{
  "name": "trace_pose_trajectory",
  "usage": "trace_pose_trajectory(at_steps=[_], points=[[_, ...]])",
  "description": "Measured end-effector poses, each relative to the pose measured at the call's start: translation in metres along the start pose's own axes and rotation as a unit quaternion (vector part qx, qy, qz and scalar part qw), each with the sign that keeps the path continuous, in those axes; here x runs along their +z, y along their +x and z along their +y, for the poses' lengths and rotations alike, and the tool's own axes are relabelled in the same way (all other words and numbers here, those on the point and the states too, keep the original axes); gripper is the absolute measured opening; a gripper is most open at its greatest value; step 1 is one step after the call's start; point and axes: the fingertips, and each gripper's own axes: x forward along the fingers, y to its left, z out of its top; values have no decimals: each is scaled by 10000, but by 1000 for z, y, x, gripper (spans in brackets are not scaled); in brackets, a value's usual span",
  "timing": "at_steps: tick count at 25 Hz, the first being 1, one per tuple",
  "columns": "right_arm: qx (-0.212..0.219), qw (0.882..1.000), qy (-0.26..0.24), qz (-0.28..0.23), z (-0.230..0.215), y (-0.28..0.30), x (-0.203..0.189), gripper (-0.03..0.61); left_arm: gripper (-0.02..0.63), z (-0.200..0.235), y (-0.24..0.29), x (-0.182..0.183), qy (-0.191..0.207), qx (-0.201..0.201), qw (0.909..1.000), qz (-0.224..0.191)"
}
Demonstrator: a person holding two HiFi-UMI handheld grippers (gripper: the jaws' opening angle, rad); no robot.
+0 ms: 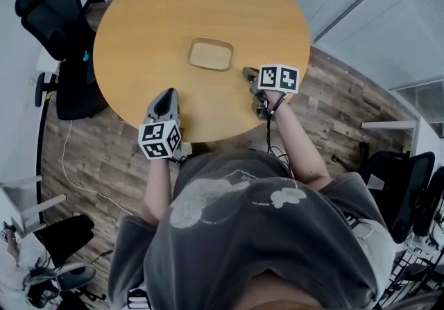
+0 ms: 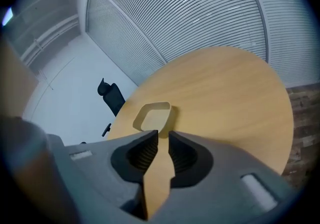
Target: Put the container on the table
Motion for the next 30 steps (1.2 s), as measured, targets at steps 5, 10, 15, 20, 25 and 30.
trace_pose_trajectory(at_steps=[5,10,15,20,25,30], points=[[337,9994,-102,71,-13,-17,-14,58,9,-37,-11,-9,54,122,9999,45],[460,9985,-283,113,-30,-45,-26,2,9,-72,-27,-20,20,307,9995,19],[738,9950,-506,436,-40,-66,-47,1,9,-106,-43,-34,29,569,9984,-17],[1024,9895,-804,625,-41,-79,-65,0,9,-135,-62,-57,-87,816,9966,22],[1204,9837,-1118,723,-31,-84,-77,0,9,-143,-88,-73,-291,1056,9940,59],[1268,9798,-1386,679,-24,-87,-83,0,9,-142,-99,-85,-426,1181,9921,60]])
